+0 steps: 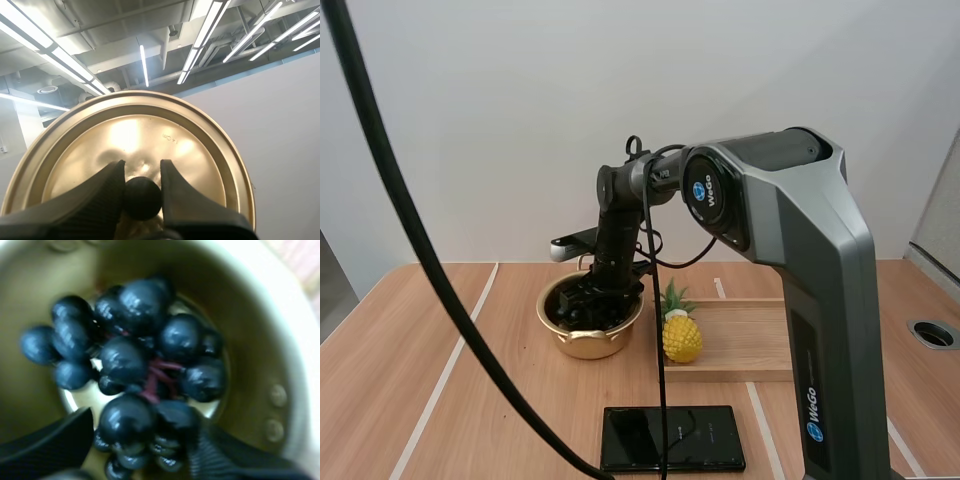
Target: Open the pot, put the grape inside, and close it
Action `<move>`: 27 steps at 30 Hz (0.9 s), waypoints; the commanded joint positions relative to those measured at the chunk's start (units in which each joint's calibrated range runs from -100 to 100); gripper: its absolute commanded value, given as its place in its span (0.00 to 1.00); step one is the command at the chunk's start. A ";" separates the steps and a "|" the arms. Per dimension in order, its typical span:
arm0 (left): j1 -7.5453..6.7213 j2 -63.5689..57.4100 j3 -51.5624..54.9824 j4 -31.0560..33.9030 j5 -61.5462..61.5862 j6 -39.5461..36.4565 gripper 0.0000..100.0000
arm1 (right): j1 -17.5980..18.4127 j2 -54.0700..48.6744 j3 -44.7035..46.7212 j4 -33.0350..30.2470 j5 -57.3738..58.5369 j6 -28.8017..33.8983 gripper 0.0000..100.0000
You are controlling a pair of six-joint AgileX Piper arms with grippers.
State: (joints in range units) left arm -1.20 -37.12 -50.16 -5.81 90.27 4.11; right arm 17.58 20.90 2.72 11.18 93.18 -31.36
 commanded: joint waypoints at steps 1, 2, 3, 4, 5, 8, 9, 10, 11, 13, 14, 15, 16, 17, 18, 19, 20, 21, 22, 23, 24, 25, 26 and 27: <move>-0.09 0.33 -0.04 0.49 -0.93 0.14 0.00 | -0.22 -1.69 0.02 3.21 3.11 -2.79 1.00; -0.09 0.33 -0.04 0.49 -0.93 0.14 0.00 | -0.22 -2.30 0.02 4.72 3.11 -3.24 1.00; -0.09 0.33 -0.04 0.49 -0.93 0.14 0.00 | -0.22 -2.99 0.02 6.45 2.87 -3.82 1.00; -0.09 0.33 -0.04 0.49 -0.73 0.14 0.00 | -0.22 -3.71 0.02 7.97 2.44 -4.72 1.00; -0.09 0.33 -0.04 0.49 -0.47 0.14 0.00 | -0.22 -4.48 0.02 9.23 1.97 -5.48 1.00; -0.09 0.33 -0.04 0.49 0.92 0.14 0.00 | -0.22 -6.06 -0.90 9.87 1.35 -5.94 1.00; -0.09 0.33 -0.04 0.49 1.15 0.14 0.00 | -0.22 -6.26 -1.44 9.87 1.57 -5.94 1.00; -0.09 0.33 -0.04 0.49 1.40 0.14 0.00 | -0.22 -6.76 -2.21 9.47 1.93 -5.94 1.00; -0.09 0.33 -0.04 0.49 1.55 0.14 0.00 | -0.22 -7.08 -2.89 9.18 2.57 -5.85 1.00; -0.09 0.33 -0.04 0.49 1.55 0.14 0.00 | -0.22 -8.17 -4.65 9.09 3.83 -5.63 1.00; -0.09 0.33 -0.04 0.49 1.55 0.14 0.00 | -0.22 -8.82 -5.49 8.82 4.29 -5.63 1.00; -0.09 0.33 -0.04 0.49 1.55 0.14 0.00 | -0.22 -9.42 -6.13 8.48 4.30 -5.55 1.00; -0.09 0.33 -0.04 0.49 1.55 0.14 0.00 | -0.22 -10.15 -6.97 8.04 4.30 -5.55 1.00; -0.09 0.33 -0.04 0.49 1.55 0.14 0.00 | -0.22 -10.82 -7.95 7.27 4.30 -5.55 1.00; -0.09 0.33 -0.04 0.49 1.55 0.14 0.00 | -0.22 -11.28 -8.81 6.44 4.30 -5.55 1.00; -0.09 0.33 -0.04 0.49 1.55 0.14 0.00 | -0.22 -11.75 -9.89 5.11 4.30 -5.17 1.00; -0.09 0.33 -0.04 0.49 1.55 0.14 0.00 | -0.22 -12.23 -11.04 3.49 4.30 -4.37 1.00; -0.09 0.33 -0.04 0.49 1.55 0.14 0.00 | -0.22 -12.68 -12.18 1.79 4.30 -3.52 1.00; -0.09 0.33 -0.04 0.49 1.55 0.14 0.00 | -0.22 -13.09 -13.18 0.39 4.12 -2.56 1.00; -0.09 0.33 -0.04 0.49 1.55 0.14 0.00 | -0.22 -13.75 -14.09 -1.26 3.71 -1.76 1.00; -0.09 0.33 -0.04 0.49 1.55 0.14 0.00 | -0.22 -14.42 -14.89 -2.64 3.69 -1.41 1.00; -0.09 0.33 -0.04 0.49 1.55 0.14 0.00 | -0.22 -15.11 -15.59 -3.71 3.69 -1.11 1.00; -0.09 0.33 -0.04 0.49 1.75 0.14 0.00 | -0.22 -15.89 -16.05 -4.64 3.69 -0.87 1.00; -0.09 0.33 -0.04 0.49 1.75 0.14 0.00 | -0.22 -16.81 -16.51 -5.63 3.69 -0.14 1.00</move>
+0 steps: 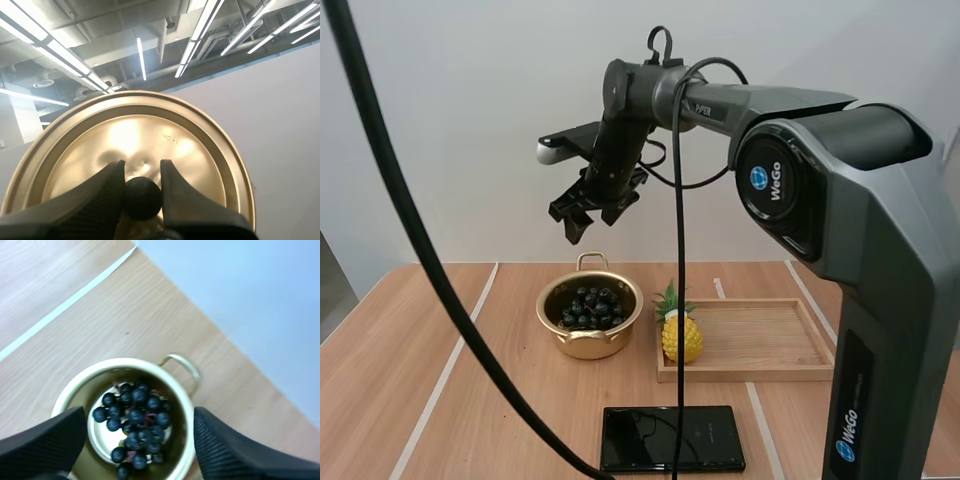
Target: Open the pot, put the grape inside, and close it
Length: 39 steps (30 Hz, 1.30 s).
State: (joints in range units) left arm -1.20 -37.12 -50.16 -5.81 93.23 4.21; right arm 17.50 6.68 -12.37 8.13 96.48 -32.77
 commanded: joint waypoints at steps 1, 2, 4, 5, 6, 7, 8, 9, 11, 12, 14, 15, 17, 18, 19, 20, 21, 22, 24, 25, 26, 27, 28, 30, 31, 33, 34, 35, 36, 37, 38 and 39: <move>-0.09 0.33 -0.04 0.49 -1.03 0.04 0.00 | -0.14 -3.49 -1.68 -3.51 0.38 1.84 1.00; -0.09 0.33 -0.04 0.49 -0.47 0.04 0.00 | -0.14 -4.49 -1.68 -4.28 -0.08 2.44 1.00; -0.09 0.33 -0.04 0.93 1.18 0.04 0.00 | -0.30 -6.66 -1.68 -5.27 -0.45 3.57 1.00; -0.09 0.33 -0.04 1.13 1.84 0.04 0.00 | -0.46 -7.87 -1.68 -5.41 -0.84 4.01 1.00; -0.09 0.33 -0.04 1.43 2.13 0.04 0.00 | -0.79 -9.24 -1.68 -5.41 -2.09 4.23 1.00; -0.09 0.33 -0.04 2.01 2.13 0.04 0.00 | -1.23 -10.62 -1.68 -5.41 -3.74 4.81 1.00; -0.09 0.33 -0.04 2.39 1.97 0.04 0.00 | -1.65 -12.05 -1.68 -5.41 -5.40 5.21 1.00; -0.09 0.33 -0.04 2.96 1.96 0.04 0.00 | -2.30 -13.49 -1.68 -5.41 -7.66 5.47 1.00; -0.09 0.33 -0.04 3.51 1.75 0.04 0.00 | -4.13 -16.44 -1.68 -5.41 -12.00 5.81 1.00; -0.09 0.33 -0.04 3.49 1.91 0.04 0.00 | -4.91 -17.89 -1.68 -5.41 -14.06 6.23 1.00; -0.09 0.33 -0.04 3.49 1.91 0.04 0.00 | -7.05 -20.29 -1.68 -5.41 -17.10 7.11 1.00; -0.09 0.33 -0.04 3.49 1.91 0.04 0.00 | -8.20 -21.54 -1.68 -4.99 -18.30 7.90 1.00; -0.09 0.60 -0.04 3.49 1.91 0.04 0.00 | -10.40 -23.63 -1.68 -3.36 -19.63 8.18 1.00; -0.09 0.72 -0.04 3.49 2.07 0.04 0.00 | -11.62 -24.66 -1.68 -1.99 -19.79 8.18 1.00; -0.09 0.85 -0.04 3.49 2.07 0.04 0.00 | -12.87 -25.69 -1.68 -0.31 -19.79 8.18 1.00; -0.09 1.15 -0.04 3.49 2.50 0.04 0.00 | -14.10 -26.67 -1.68 0.95 -19.79 8.18 1.00; -0.09 1.51 -0.04 3.49 3.02 0.04 0.00 | -15.08 -27.62 -1.68 2.57 -19.28 8.18 1.00; -0.09 1.86 0.09 3.49 3.50 0.04 0.00 | -16.25 -28.59 -1.68 3.77 -19.10 8.18 1.00; -0.09 2.57 0.82 3.49 4.08 0.04 0.00 | -18.16 -30.23 -1.68 5.68 -18.27 8.18 1.00; -0.09 2.84 1.54 3.49 4.15 -0.06 0.00 | -19.17 -31.07 -1.68 6.30 -17.73 8.18 1.00; -0.09 3.09 2.36 3.49 4.30 -0.06 0.00 | -20.11 -31.99 -1.68 6.80 -16.95 8.18 1.00; -0.09 3.40 3.22 3.49 4.74 -0.06 0.00 | -20.92 -32.61 -1.68 7.19 -16.43 8.18 1.00; -0.09 3.54 3.98 3.49 5.00 -0.17 0.00 | -21.60 -33.45 -1.68 7.46 -15.67 8.18 1.00; -0.09 4.08 6.30 3.49 5.16 -0.55 0.00 | -22.37 -34.79 -1.68 7.46 -14.47 8.18 1.00; -0.09 4.52 7.35 3.49 5.16 -0.80 0.00 | -22.60 -35.30 -1.68 7.46 -13.78 8.18 1.00; -0.09 4.79 9.84 3.49 5.16 -1.73 0.00 | -22.60 -35.96 -1.68 7.46 -11.75 8.18 0.90; -0.09 5.44 10.96 3.49 4.72 -1.98 0.00 | -22.60 -36.50 -1.68 7.46 -10.47 8.18 0.67; -0.09 5.74 12.35 3.49 4.20 -2.36 0.00 | -22.60 -36.54 -1.56 7.46 -9.23 9.11 0.41; -0.09 6.20 13.76 3.49 3.51 -2.35 0.00 | -22.60 -36.83 -1.56 7.34 -7.78 10.53 0.14; -0.09 6.62 15.25 3.49 2.47 -2.48 0.00 | -22.60 -37.07 -1.56 6.72 -6.62 12.61 0.00; -0.09 7.09 16.82 3.49 1.30 -2.66 0.00 | -22.60 -37.37 -1.56 6.20 -4.90 14.57 0.00; -0.09 7.42 18.43 3.49 0.35 -2.66 0.00 | -22.60 -37.65 -1.56 6.22 -3.50 15.02 0.00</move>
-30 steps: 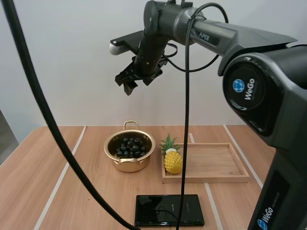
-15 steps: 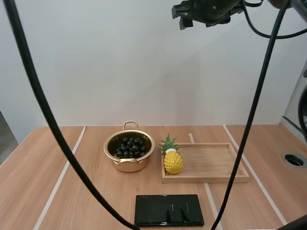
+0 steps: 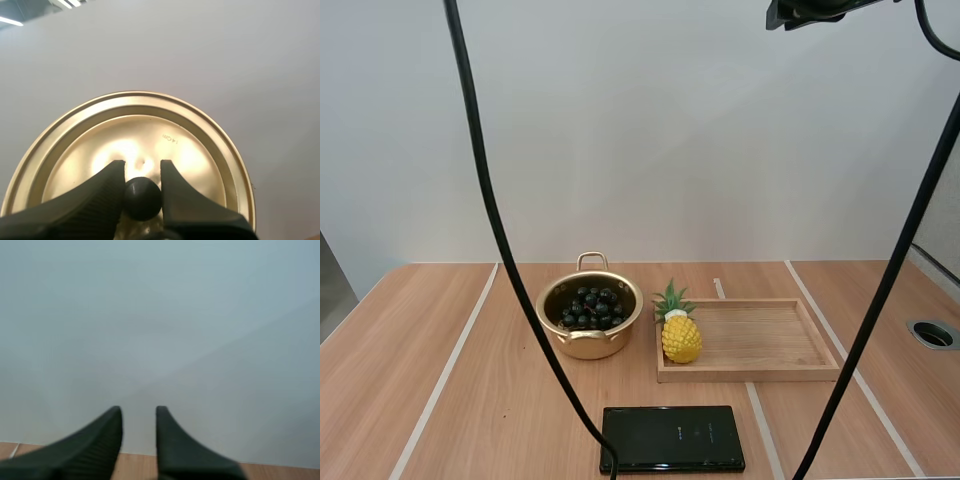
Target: Open the pot, put the grape inside, and close it
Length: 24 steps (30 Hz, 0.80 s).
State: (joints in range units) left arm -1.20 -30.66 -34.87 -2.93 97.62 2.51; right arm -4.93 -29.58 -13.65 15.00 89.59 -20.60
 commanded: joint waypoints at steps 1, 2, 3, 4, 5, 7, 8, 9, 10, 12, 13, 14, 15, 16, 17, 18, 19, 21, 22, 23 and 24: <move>-0.09 1.26 4.88 0.61 -5.08 -0.97 0.00 | -0.18 -1.65 -0.28 -0.65 4.82 2.85 0.00; -0.09 1.54 6.70 0.32 -6.23 -0.97 0.00 | -0.18 -1.78 -0.28 -0.49 5.81 2.75 0.00; -0.09 1.83 8.65 0.16 -7.63 -1.20 0.00 | -0.18 -2.12 -0.28 -0.30 7.13 2.75 0.00; -0.09 1.93 10.29 0.16 -8.95 -1.67 0.00 | -0.18 -2.65 -0.14 -0.30 7.70 2.75 0.00; -0.09 1.93 12.86 0.16 -10.74 -2.07 0.00 | -0.18 -3.48 0.16 -0.30 7.92 2.75 0.00; -0.09 1.93 16.92 -0.42 -15.10 -2.39 0.00 | -0.18 -5.01 1.14 -0.07 7.52 2.43 0.00; -0.09 1.93 18.97 -1.07 -16.85 -2.39 0.00 | -0.18 -6.08 1.83 0.18 7.12 2.11 0.00; -0.09 1.93 20.62 -1.70 -18.24 -2.39 0.00 | -0.18 -6.98 2.41 0.18 6.77 1.86 0.00; -0.09 1.93 22.72 -2.72 -19.88 -2.39 0.00 | -0.18 -7.98 3.08 0.30 6.77 1.76 0.00; -0.09 1.93 26.60 -4.65 -22.62 -2.39 0.00 | -0.18 -10.13 3.99 0.55 6.77 1.18 0.00; -0.09 1.93 28.46 -5.70 -23.81 -2.25 0.00 | -0.18 -11.22 4.52 0.55 6.77 1.18 0.00; -0.09 1.93 30.28 -6.90 -24.88 -1.65 0.00 | -0.18 -12.04 4.79 0.55 6.77 1.18 0.00; -0.09 1.93 31.64 -7.62 -25.43 -1.30 0.00 | -0.18 -13.00 4.79 0.55 6.77 1.18 0.00; -0.09 1.93 33.65 -8.76 -25.92 -0.40 0.00 | -0.18 -13.78 4.79 0.55 6.93 1.09 0.00; -0.09 1.93 34.97 -9.42 -26.10 0.14 0.00 | -0.18 -14.62 4.79 0.55 6.93 0.98 0.00; -0.09 1.93 36.52 -9.88 -26.25 0.72 0.00 | -0.18 -15.38 4.79 0.55 6.93 0.86 0.00; -0.09 1.93 38.08 -10.14 -26.25 0.86 0.00 | -0.18 -16.15 4.79 0.55 6.93 0.86 0.00; -0.09 2.07 40.85 -10.26 -26.67 0.95 0.00 | -0.18 -17.58 4.79 0.39 6.93 0.86 0.00; -0.09 2.21 42.31 -10.26 -26.85 0.95 0.00 | -0.18 -18.17 4.79 0.28 6.93 0.86 0.00; -0.09 2.52 43.62 -10.36 -27.07 1.24 0.00 | -0.18 -18.67 4.79 0.25 7.11 0.86 0.00; -0.09 2.88 44.85 -10.71 -27.07 1.75 0.00 | -0.18 -19.30 4.79 0.25 7.33 0.86 0.00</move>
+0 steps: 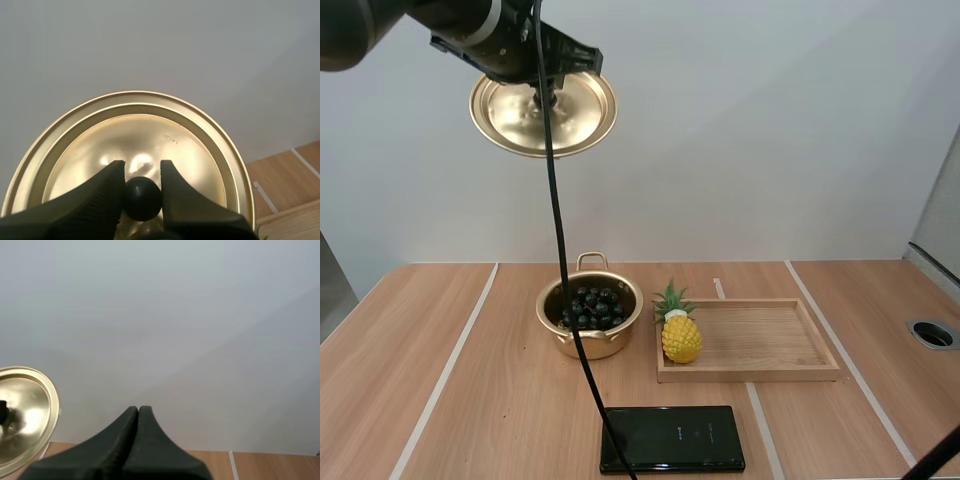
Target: Open the pot, put the grape inside, and close it
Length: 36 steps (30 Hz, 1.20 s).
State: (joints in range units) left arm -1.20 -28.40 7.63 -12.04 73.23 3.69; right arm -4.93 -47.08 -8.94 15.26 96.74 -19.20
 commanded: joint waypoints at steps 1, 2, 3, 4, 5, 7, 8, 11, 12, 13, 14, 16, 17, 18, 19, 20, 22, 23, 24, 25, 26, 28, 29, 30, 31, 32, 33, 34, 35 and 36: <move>-0.09 1.13 3.51 -2.11 -2.74 1.13 0.00 | -0.18 -2.41 0.09 -0.12 0.54 -0.54 0.00; -0.09 1.44 4.40 -2.62 -3.11 1.61 0.00 | -0.18 -3.01 0.09 -0.12 0.77 -0.54 0.00; -0.09 1.85 5.45 -3.36 -3.52 2.17 0.00 | -0.18 -3.58 0.09 -0.12 1.39 -0.54 0.00; -0.09 2.37 6.39 -4.03 -3.89 2.84 0.00 | -0.18 -4.10 0.09 -0.12 1.90 -0.54 0.00; -0.09 2.79 7.69 -5.12 -4.67 3.39 0.00 | -0.18 -4.59 0.09 -0.12 2.47 -0.54 0.00; -0.09 3.70 9.52 -7.00 -5.23 4.62 0.00 | -0.18 -5.41 0.09 -0.25 3.14 -0.54 0.00; -0.09 4.27 10.43 -7.76 -5.64 5.10 0.00 | -0.18 -5.86 0.09 -0.48 3.26 -0.54 0.00; -0.09 6.08 12.80 -10.19 -6.23 6.82 0.00 | -0.18 -6.85 0.09 -0.61 3.26 -0.54 0.00; -0.09 6.81 13.66 -10.94 -6.75 7.57 0.00 | -0.18 -7.19 0.09 -0.76 3.26 -0.54 0.00; -0.09 7.52 14.51 -11.72 -7.14 8.26 0.00 | -0.18 -7.40 0.09 -0.76 3.26 -0.54 0.00; -0.09 8.24 15.12 -12.02 -7.66 8.69 0.00 | -0.18 -7.62 0.09 -0.76 3.26 -0.54 0.00; -0.09 9.77 16.63 -12.25 -9.78 9.47 0.00 | -0.18 -8.31 0.09 -0.76 3.26 -0.54 0.00; -0.09 10.53 17.30 -12.25 -10.80 9.66 0.00 | -0.18 -8.72 0.09 -0.76 3.26 -0.54 0.00; -0.09 11.23 17.77 -12.25 -11.52 10.16 0.00 | -0.18 -8.84 0.09 -0.76 3.26 -0.54 0.00; -0.09 12.03 18.32 -12.25 -12.38 10.63 0.00 | -0.18 -9.17 0.09 -0.76 3.26 -0.54 0.00; -0.09 12.70 18.72 -12.25 -12.99 10.86 0.00 | -0.18 -9.31 0.09 -0.76 3.26 -0.54 0.00; -0.09 14.47 19.53 -12.25 -14.24 11.20 0.00 | -0.18 -9.77 0.09 -0.76 3.26 -0.54 0.00; -0.09 15.22 19.68 -12.25 -14.22 11.44 0.00 | -0.18 -9.91 0.09 -0.76 3.26 -0.54 0.00; -0.09 16.18 19.68 -12.25 -13.84 11.54 0.00 | -0.18 -10.04 0.09 -0.76 3.26 -0.54 0.00; -0.09 17.37 19.68 -12.42 -13.61 11.65 0.00 | -0.18 -10.16 0.09 -0.76 3.26 -0.54 0.00; -0.09 18.14 19.68 -12.40 -13.61 11.77 0.00 | -0.18 -10.31 0.09 -0.76 3.26 -0.54 0.00; -0.09 19.76 19.68 -12.55 -13.61 11.77 0.00 | -0.18 -10.52 0.09 -0.76 3.26 -0.54 0.00; -0.09 20.46 19.68 -12.59 -13.61 11.77 0.00 | -0.18 -10.53 0.09 -0.87 3.26 -0.54 0.00; -0.09 21.03 19.68 -12.59 -13.61 11.77 0.00 | -0.18 -10.65 0.09 -0.85 3.26 -0.54 0.00; -0.11 21.66 19.68 -12.59 -13.61 11.77 0.00 | -0.18 -10.77 0.09 -0.85 3.26 -0.54 0.00; -0.18 22.19 19.68 -12.59 -13.61 11.77 0.00 | -0.18 -10.77 0.09 -0.95 3.26 -0.54 0.00; -0.18 22.74 19.68 -12.59 -13.38 11.77 0.00 | -0.18 -10.77 0.09 -0.95 3.26 -0.54 0.00; -0.18 23.20 19.83 -12.69 -13.38 11.77 0.00 | -0.18 -10.77 0.09 -0.95 3.26 -0.54 0.00; -0.18 23.67 20.14 -12.69 -13.19 11.77 0.00 | -0.18 -10.77 0.09 -0.95 3.26 -0.54 0.00; -0.18 24.06 20.44 -12.69 -13.01 12.14 0.00 | -0.18 -10.77 0.09 -0.95 3.26 -0.54 0.00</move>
State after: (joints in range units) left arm -1.20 -5.07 27.53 -23.65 61.20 15.29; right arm -4.93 -57.13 -8.94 14.69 100.00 -19.30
